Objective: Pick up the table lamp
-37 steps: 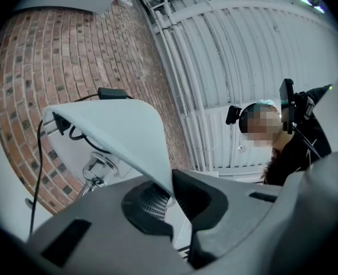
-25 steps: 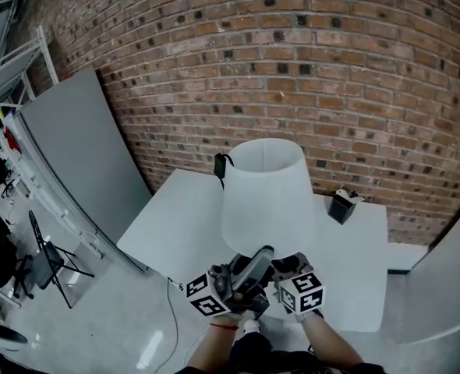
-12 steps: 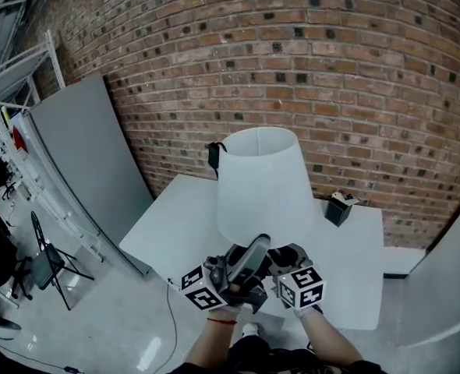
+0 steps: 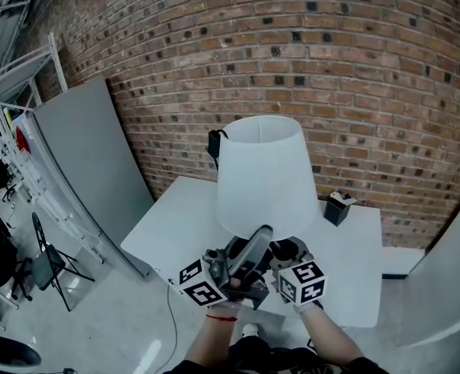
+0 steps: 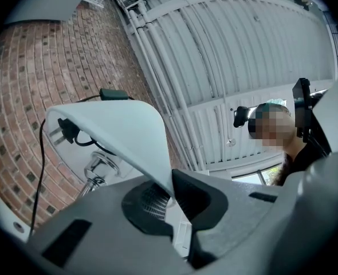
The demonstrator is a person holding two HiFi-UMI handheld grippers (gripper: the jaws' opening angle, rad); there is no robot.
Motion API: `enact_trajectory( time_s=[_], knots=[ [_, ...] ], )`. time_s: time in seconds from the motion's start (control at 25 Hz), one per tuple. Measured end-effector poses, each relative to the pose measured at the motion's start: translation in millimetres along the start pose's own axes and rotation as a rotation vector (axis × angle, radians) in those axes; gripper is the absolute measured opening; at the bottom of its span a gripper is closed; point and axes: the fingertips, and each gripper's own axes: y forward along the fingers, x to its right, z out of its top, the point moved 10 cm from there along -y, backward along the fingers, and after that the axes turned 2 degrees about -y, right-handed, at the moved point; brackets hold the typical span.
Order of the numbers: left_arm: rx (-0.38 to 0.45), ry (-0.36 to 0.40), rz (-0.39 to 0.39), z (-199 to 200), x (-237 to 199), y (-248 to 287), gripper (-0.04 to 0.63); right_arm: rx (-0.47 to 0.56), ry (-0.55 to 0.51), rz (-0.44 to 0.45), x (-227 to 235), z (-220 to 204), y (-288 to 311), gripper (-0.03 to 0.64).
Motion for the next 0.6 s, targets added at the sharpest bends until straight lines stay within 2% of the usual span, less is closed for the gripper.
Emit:
enact_trajectory(
  time_s=[0.6],
  knots=[
    [0.005,0.046,-0.043,16.5,24.5,21.1,0.012,0.085,-0.058,0.002,-2.5,34.9,-8.7,0.149]
  ],
)
